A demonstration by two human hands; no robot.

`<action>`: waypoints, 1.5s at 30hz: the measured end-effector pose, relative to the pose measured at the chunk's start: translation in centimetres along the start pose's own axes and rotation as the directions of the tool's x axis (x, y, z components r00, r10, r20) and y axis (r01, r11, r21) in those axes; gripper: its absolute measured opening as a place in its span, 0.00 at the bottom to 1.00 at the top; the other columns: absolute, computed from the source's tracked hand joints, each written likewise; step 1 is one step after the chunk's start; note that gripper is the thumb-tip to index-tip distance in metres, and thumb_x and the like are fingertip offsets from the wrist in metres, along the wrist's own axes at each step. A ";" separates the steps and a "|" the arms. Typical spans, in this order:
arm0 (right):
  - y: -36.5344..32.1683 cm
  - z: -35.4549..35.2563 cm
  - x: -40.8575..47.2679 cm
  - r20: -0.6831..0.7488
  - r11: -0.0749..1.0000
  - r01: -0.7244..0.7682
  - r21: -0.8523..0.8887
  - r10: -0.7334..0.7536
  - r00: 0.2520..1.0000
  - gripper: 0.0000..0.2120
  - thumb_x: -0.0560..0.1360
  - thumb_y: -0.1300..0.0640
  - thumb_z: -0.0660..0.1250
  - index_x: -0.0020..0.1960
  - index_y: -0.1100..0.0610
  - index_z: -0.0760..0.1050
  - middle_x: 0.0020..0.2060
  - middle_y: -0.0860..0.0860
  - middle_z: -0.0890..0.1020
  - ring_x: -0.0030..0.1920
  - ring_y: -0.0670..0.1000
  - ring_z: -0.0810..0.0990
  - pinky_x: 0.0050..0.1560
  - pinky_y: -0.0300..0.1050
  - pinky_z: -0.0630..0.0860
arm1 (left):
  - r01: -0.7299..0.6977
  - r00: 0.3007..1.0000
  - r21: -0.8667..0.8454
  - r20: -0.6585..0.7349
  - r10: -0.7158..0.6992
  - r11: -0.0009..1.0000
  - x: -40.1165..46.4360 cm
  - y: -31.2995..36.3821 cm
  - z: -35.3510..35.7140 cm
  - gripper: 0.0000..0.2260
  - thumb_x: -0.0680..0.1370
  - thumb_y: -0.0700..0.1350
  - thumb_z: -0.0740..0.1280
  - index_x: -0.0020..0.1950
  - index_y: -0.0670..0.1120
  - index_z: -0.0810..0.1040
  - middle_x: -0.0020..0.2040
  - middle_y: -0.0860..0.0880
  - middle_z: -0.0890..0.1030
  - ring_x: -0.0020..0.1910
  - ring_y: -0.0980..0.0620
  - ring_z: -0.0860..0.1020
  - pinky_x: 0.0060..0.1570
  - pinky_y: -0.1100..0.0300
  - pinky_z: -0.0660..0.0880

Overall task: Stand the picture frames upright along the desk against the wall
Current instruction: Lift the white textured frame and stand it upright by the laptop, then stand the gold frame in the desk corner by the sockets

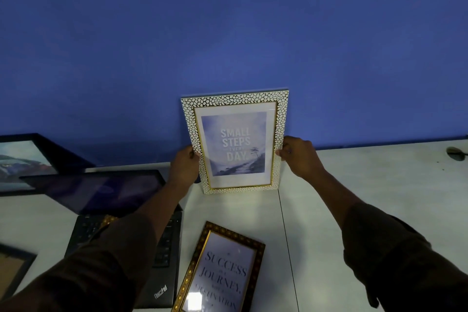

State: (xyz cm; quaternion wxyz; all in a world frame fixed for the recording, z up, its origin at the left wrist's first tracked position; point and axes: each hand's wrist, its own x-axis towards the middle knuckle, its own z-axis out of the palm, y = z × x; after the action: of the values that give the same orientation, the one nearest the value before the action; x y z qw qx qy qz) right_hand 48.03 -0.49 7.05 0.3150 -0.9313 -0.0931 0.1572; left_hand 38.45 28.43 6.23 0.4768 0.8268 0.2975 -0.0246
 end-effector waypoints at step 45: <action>1.9 21.0 -31.0 0.271 0.749 -0.605 0.269 0.544 0.794 0.10 0.80 0.50 0.61 0.48 0.54 0.78 0.45 0.53 0.83 0.48 0.57 0.82 0.54 0.55 0.80 | 0.342 0.836 -0.031 0.467 -0.289 0.939 -22.6 -19.4 -1.0 0.12 0.82 0.35 0.59 0.58 0.46 0.80 0.50 0.47 0.84 0.45 0.53 0.82 0.40 0.60 0.76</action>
State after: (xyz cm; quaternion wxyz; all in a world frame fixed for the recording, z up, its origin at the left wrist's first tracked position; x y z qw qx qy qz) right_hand 11.83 1.26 -2.71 0.3982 -0.8274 0.2004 0.3416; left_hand 9.63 25.82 -0.87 0.5687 0.7087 0.3105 -0.2790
